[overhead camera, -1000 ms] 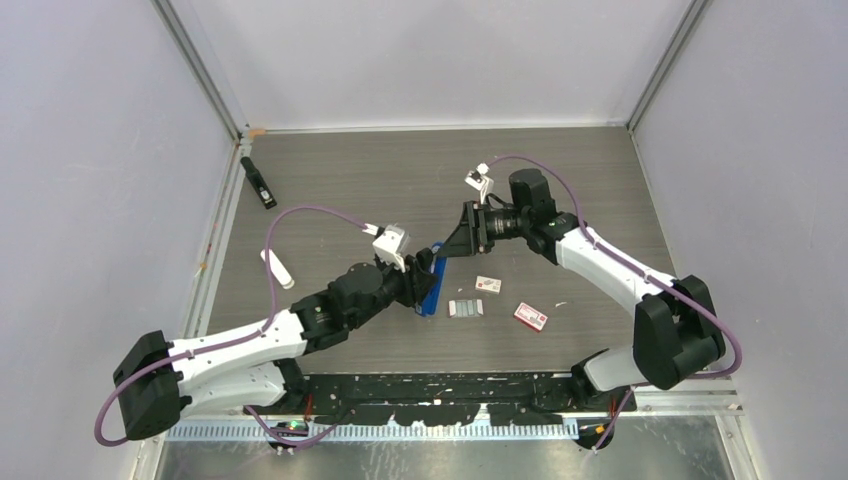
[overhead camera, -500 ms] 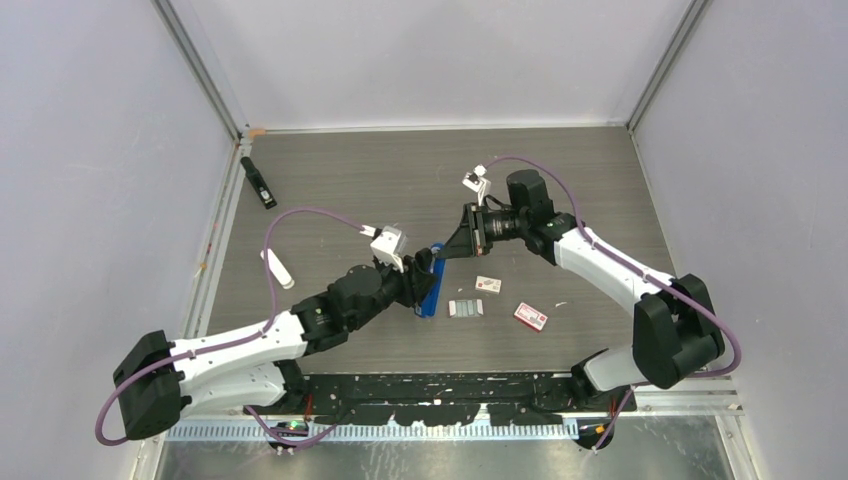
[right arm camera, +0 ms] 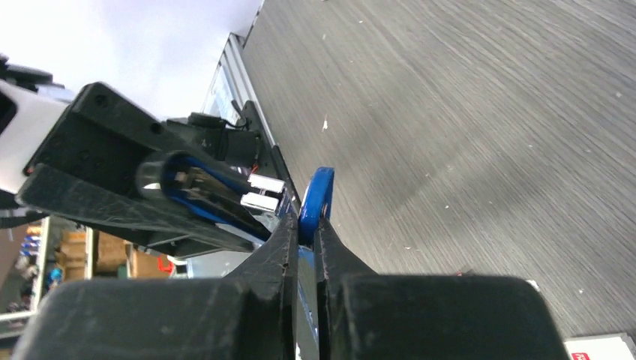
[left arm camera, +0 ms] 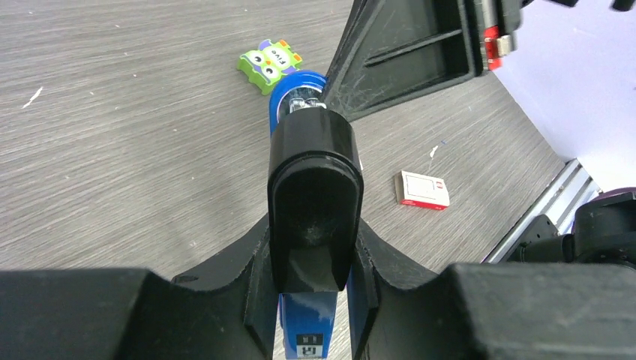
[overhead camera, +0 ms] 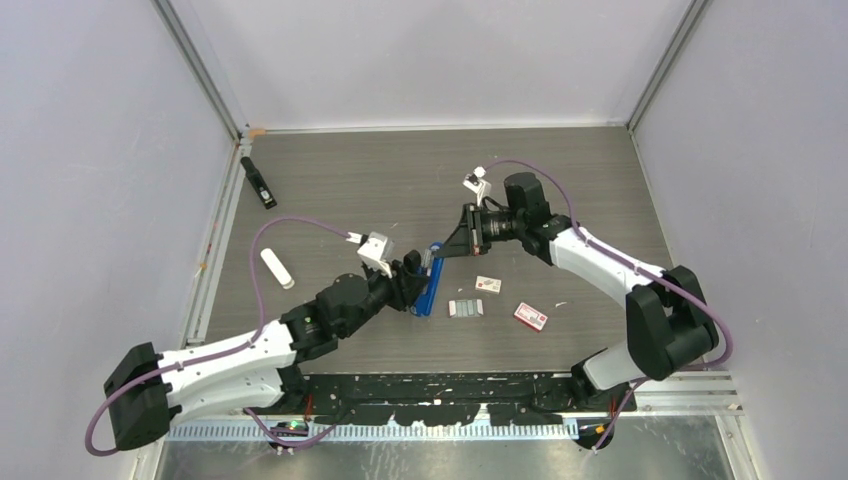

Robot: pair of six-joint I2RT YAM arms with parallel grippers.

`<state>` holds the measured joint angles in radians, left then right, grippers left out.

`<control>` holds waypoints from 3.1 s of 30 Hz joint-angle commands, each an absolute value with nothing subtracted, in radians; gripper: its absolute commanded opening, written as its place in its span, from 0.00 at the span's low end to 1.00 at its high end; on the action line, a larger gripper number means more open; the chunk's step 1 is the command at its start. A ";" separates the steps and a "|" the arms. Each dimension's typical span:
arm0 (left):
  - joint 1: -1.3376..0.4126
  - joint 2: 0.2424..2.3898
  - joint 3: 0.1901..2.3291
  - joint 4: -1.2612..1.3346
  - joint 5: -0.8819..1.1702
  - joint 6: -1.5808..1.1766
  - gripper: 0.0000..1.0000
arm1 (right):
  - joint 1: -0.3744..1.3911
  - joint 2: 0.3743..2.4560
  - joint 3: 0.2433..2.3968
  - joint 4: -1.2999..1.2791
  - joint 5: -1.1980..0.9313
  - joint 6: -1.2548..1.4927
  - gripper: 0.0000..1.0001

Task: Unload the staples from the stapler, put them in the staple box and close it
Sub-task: Unload the staple at the center of the board.

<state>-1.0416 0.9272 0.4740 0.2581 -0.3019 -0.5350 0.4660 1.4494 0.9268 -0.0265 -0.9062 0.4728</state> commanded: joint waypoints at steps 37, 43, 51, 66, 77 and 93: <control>-1.050 0.772 0.502 0.606 -0.803 -0.472 0.00 | 0.417 1.733 0.912 0.107 -0.933 0.570 0.01; -1.024 0.773 0.562 0.622 -0.832 -0.407 0.00 | 0.417 1.741 0.914 0.114 -0.949 0.578 0.01; -1.009 0.778 0.521 0.648 -0.800 -0.413 0.00 | 0.417 1.752 0.914 0.125 -0.967 0.584 0.01; -0.977 0.783 0.499 0.624 -0.790 -0.440 0.00 | 0.419 1.785 0.917 0.133 -0.993 0.595 0.01; -0.976 0.766 0.456 0.594 -0.782 -0.486 0.00 | 0.425 1.817 0.931 0.116 -1.008 0.577 0.01; -0.977 0.795 0.453 0.510 -0.655 -0.502 0.00 | 0.430 1.797 0.961 0.048 -1.024 0.507 0.02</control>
